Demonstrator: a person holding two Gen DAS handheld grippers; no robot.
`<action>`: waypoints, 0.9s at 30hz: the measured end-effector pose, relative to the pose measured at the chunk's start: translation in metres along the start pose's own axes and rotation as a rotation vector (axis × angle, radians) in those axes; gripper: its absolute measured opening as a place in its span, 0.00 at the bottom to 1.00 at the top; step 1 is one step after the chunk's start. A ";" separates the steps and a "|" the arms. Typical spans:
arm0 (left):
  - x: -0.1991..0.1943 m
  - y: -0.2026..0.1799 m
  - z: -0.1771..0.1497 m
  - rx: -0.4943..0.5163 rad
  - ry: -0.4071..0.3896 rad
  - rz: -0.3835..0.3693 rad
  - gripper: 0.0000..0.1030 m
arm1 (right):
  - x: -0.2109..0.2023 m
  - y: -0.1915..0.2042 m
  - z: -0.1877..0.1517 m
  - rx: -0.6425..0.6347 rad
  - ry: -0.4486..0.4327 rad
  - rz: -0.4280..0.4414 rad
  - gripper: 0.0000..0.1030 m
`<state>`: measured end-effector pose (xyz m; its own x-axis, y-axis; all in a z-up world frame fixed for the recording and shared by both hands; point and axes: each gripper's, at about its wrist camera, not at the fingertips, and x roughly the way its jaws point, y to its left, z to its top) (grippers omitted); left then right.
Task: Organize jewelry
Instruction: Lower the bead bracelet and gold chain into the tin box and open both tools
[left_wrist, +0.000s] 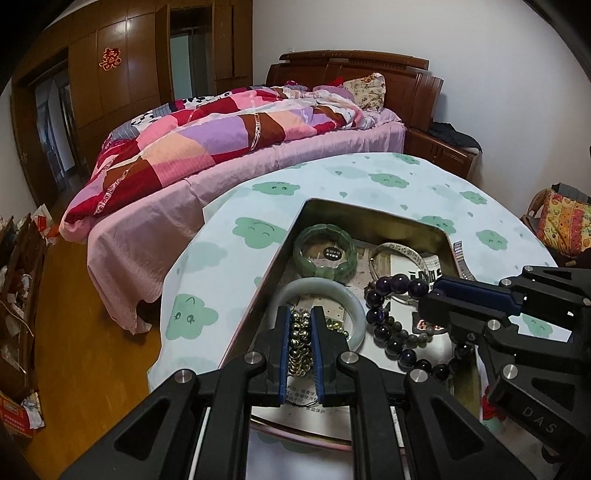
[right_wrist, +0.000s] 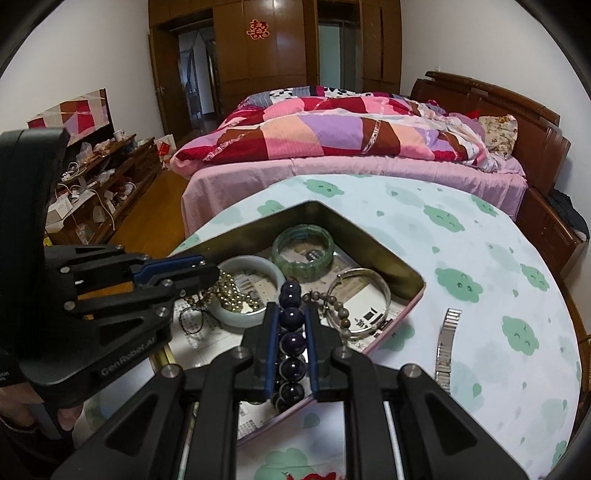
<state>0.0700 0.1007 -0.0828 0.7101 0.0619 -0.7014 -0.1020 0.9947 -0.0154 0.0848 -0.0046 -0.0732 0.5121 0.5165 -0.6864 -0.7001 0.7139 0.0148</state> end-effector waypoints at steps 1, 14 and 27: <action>0.001 0.000 0.000 -0.002 0.003 0.000 0.10 | 0.001 0.000 0.000 -0.001 0.001 -0.001 0.15; 0.004 0.001 -0.003 -0.006 0.013 -0.003 0.10 | 0.009 -0.002 -0.004 -0.009 0.018 -0.015 0.16; 0.004 0.001 -0.004 -0.005 0.016 -0.001 0.10 | 0.011 -0.001 -0.005 -0.010 0.019 -0.020 0.16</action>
<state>0.0700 0.1012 -0.0880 0.6991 0.0592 -0.7126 -0.1044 0.9943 -0.0198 0.0885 -0.0028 -0.0844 0.5166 0.4931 -0.6999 -0.6951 0.7189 -0.0065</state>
